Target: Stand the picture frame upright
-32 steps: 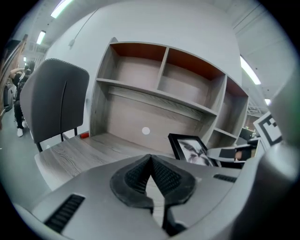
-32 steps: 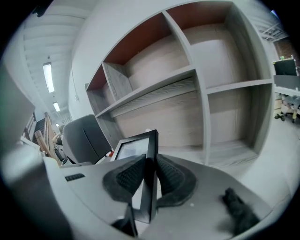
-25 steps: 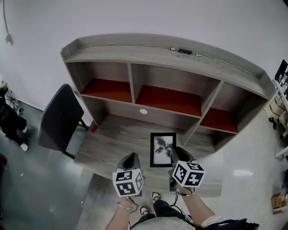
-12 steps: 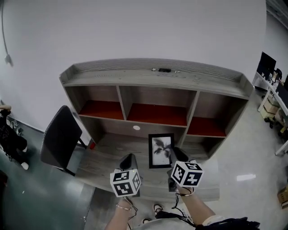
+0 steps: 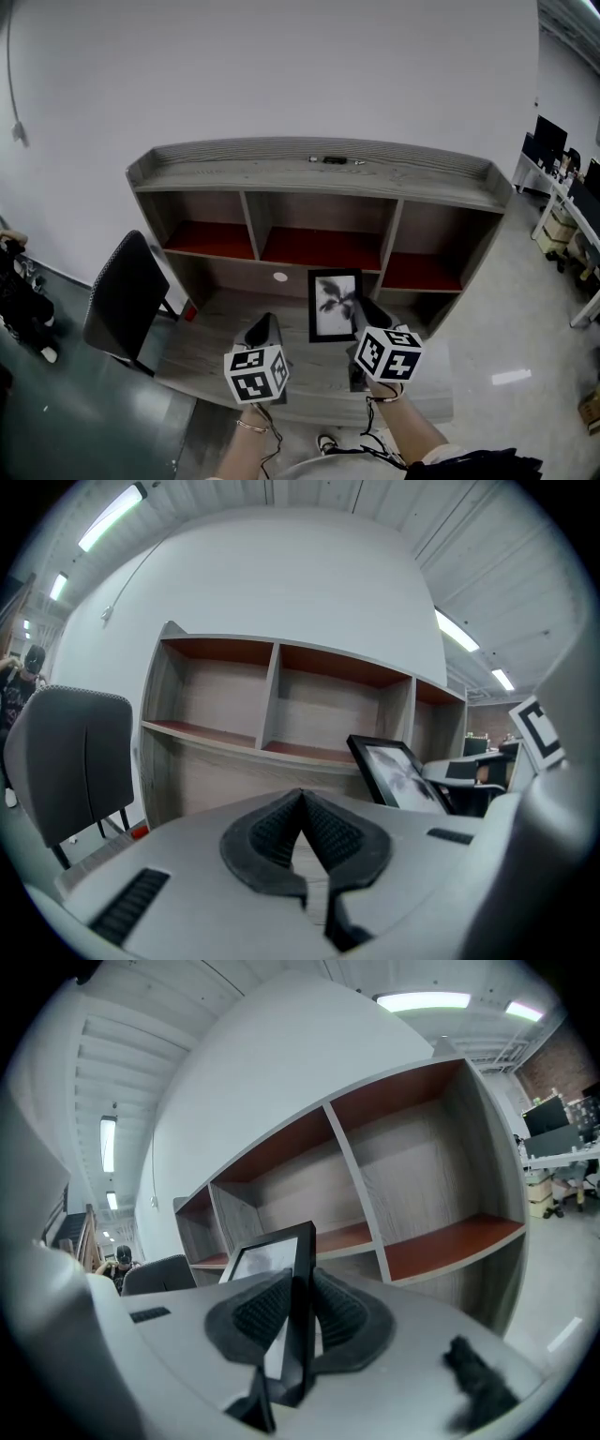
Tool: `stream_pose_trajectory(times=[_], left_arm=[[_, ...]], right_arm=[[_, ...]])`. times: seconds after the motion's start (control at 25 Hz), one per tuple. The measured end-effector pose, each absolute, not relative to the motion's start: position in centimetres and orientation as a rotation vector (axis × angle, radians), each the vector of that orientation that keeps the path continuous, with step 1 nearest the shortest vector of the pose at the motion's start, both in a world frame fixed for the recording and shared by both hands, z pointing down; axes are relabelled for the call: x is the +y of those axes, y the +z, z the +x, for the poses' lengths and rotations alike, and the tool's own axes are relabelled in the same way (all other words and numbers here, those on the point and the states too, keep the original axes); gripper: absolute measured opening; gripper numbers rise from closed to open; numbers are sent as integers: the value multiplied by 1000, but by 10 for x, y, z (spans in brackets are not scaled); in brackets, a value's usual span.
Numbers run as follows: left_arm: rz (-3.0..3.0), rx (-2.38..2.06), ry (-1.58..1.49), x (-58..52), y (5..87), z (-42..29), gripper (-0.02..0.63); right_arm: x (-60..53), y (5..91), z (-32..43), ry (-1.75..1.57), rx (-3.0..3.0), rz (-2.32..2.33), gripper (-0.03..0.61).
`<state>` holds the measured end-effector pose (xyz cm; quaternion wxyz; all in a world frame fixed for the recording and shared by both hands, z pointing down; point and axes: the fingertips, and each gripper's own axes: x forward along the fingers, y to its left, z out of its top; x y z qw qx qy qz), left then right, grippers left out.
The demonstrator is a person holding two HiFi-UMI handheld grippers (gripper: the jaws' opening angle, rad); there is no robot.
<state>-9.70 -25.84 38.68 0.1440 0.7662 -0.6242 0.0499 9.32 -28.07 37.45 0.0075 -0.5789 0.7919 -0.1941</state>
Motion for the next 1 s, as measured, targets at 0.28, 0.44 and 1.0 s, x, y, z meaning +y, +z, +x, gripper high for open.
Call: stream_pose_trajectory(times=[0.28, 0.44, 1.0], left_arm=[[2233, -1827, 119, -277, 366, -101, 5], [2270, -1835, 106, -292, 349, -99, 4], [2363, -1798, 99, -339, 317, -89, 3]], right_arm=[[-294, 358, 94, -559, 2457, -1811, 86], [-306, 347, 93, -532, 2446, -1807, 86], [-360, 306, 93, -414, 2366, -1838, 86]])
